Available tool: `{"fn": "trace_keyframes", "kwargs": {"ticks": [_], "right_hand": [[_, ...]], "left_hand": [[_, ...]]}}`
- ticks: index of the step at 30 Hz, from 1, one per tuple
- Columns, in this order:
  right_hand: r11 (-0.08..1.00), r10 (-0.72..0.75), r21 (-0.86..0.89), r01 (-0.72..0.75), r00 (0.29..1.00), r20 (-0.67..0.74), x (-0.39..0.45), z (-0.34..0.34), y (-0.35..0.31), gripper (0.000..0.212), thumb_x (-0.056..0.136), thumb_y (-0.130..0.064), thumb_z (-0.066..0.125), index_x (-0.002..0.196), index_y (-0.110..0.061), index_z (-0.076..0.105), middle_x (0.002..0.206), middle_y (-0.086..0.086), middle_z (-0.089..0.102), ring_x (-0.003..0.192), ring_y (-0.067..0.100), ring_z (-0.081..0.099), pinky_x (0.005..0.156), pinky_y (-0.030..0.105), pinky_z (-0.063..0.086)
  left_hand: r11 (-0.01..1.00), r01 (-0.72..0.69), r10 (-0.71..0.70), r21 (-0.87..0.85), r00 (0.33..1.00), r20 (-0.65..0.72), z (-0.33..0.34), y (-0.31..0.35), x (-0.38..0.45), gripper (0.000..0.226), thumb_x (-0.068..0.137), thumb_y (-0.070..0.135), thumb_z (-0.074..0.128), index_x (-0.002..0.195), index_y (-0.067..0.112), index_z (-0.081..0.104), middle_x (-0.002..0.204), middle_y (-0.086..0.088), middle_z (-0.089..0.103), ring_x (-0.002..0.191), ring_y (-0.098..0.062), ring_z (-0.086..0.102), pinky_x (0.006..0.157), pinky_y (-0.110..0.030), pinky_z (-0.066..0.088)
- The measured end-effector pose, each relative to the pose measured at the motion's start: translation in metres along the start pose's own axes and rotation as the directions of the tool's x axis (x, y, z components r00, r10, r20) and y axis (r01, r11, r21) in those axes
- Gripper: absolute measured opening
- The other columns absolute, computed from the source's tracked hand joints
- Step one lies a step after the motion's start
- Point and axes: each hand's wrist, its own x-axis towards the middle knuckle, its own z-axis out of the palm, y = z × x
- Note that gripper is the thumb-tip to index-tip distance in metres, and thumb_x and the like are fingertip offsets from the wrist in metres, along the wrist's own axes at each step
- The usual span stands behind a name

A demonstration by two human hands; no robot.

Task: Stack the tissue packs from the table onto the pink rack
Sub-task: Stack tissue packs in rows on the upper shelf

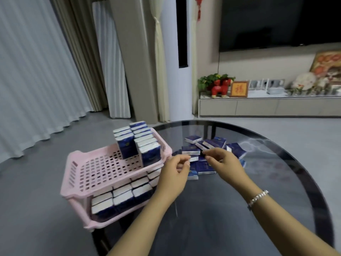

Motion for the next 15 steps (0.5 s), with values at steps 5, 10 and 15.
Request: {"fn": "trace_keyframes", "kwargs": {"ticks": [5, 10, 15], "right_hand": [[0.985, 0.112, -0.128, -0.112, 0.994, -0.009, 0.008, 0.014, 0.057, 0.021, 0.089, -0.018, 0.059, 0.107, -0.023, 0.067, 0.103, -0.005, 0.063, 0.088, 0.01, 0.057, 0.077, 0.021, 0.043], [0.915, -0.001, -0.386, -0.119, 0.955, -0.298, 0.029, 0.023, 0.083, 0.03, 0.083, -0.028, 0.067, 0.111, -0.019, 0.066, 0.108, 0.001, 0.061, 0.106, 0.026, 0.047, 0.09, 0.03, 0.036], [0.838, -0.081, -0.541, -0.071, 0.965, -0.251, 0.07, 0.025, 0.087, 0.046, 0.087, -0.04, 0.06, 0.129, -0.023, 0.054, 0.136, 0.003, 0.05, 0.124, 0.029, 0.039, 0.101, 0.039, 0.027]], "left_hand": [[0.969, 0.111, -0.096, 0.219, 0.993, -0.076, 0.047, -0.043, 0.027, 0.03, 0.093, 0.022, 0.053, 0.122, 0.018, 0.061, 0.123, 0.003, 0.057, 0.116, -0.015, 0.053, 0.1, -0.03, 0.044], [0.948, 0.206, -0.184, 0.243, 0.976, -0.113, 0.067, -0.057, 0.061, 0.047, 0.098, 0.027, 0.047, 0.143, 0.016, 0.039, 0.154, -0.001, 0.025, 0.142, -0.017, 0.024, 0.116, -0.031, 0.02], [0.904, 0.187, -0.164, 0.385, 0.982, -0.092, 0.079, -0.064, 0.099, 0.048, 0.1, 0.036, 0.039, 0.146, 0.022, 0.035, 0.16, -0.003, 0.014, 0.146, -0.023, 0.012, 0.118, -0.039, 0.004]]}}
